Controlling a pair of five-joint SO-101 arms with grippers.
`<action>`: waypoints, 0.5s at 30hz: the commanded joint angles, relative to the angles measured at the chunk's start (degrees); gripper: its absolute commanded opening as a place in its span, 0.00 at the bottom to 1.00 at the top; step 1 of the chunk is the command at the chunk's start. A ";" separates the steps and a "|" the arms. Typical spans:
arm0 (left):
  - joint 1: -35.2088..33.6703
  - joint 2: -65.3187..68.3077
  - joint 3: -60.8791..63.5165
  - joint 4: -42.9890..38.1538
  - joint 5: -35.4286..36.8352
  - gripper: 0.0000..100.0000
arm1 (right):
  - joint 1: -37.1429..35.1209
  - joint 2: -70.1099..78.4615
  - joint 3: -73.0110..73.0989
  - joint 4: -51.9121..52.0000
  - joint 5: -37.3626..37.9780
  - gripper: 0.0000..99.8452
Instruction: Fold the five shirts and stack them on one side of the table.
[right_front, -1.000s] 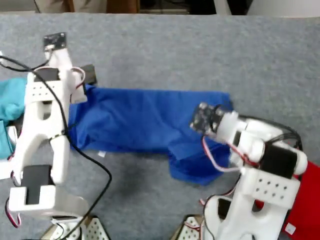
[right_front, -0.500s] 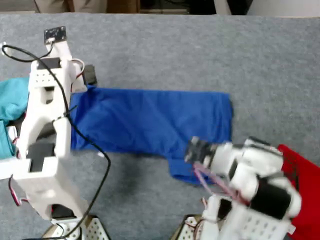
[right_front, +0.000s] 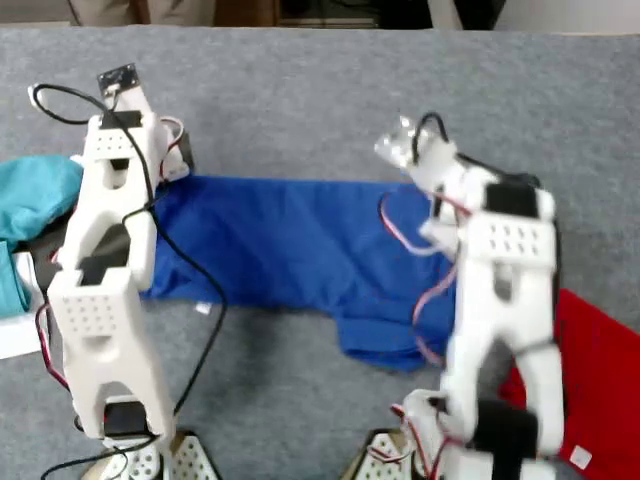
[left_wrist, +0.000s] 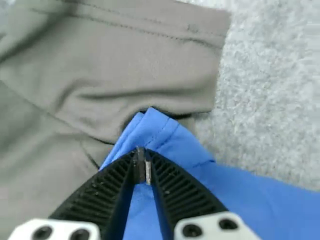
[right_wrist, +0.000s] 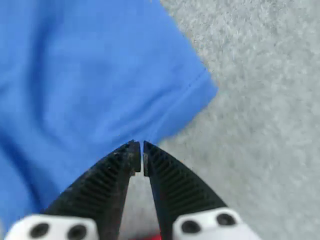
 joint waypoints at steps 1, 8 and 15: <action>-0.53 1.80 -4.13 -0.62 0.53 0.02 | 1.80 10.68 -4.44 -7.12 -4.04 0.03; -6.51 8.31 -8.09 -0.62 0.18 0.02 | 8.31 27.03 -12.00 -11.96 -4.31 0.03; -8.18 10.95 -12.92 -0.09 0.09 0.02 | 10.24 34.77 -18.77 -11.43 -1.23 0.01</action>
